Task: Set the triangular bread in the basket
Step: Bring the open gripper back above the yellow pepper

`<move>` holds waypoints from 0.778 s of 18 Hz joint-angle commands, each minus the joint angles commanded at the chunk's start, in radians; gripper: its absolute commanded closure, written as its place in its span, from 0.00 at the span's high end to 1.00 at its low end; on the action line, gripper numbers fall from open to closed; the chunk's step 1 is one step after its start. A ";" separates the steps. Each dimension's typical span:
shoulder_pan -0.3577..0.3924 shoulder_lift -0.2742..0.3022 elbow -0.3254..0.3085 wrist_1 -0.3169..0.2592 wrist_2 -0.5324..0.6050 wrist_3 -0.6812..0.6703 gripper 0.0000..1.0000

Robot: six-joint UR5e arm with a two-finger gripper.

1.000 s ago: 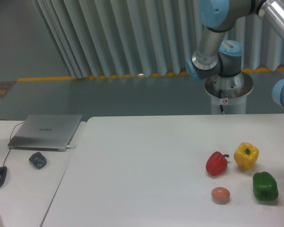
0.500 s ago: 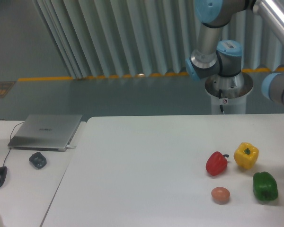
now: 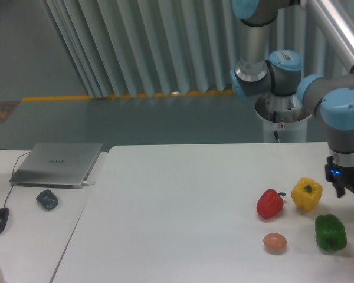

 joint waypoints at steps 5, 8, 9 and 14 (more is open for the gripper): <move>-0.012 0.025 -0.020 -0.036 -0.009 -0.035 1.00; -0.012 0.028 -0.015 0.018 -0.089 -0.098 1.00; -0.012 0.032 -0.015 0.038 -0.083 -0.103 1.00; -0.006 0.049 -0.026 0.015 -0.022 -0.004 1.00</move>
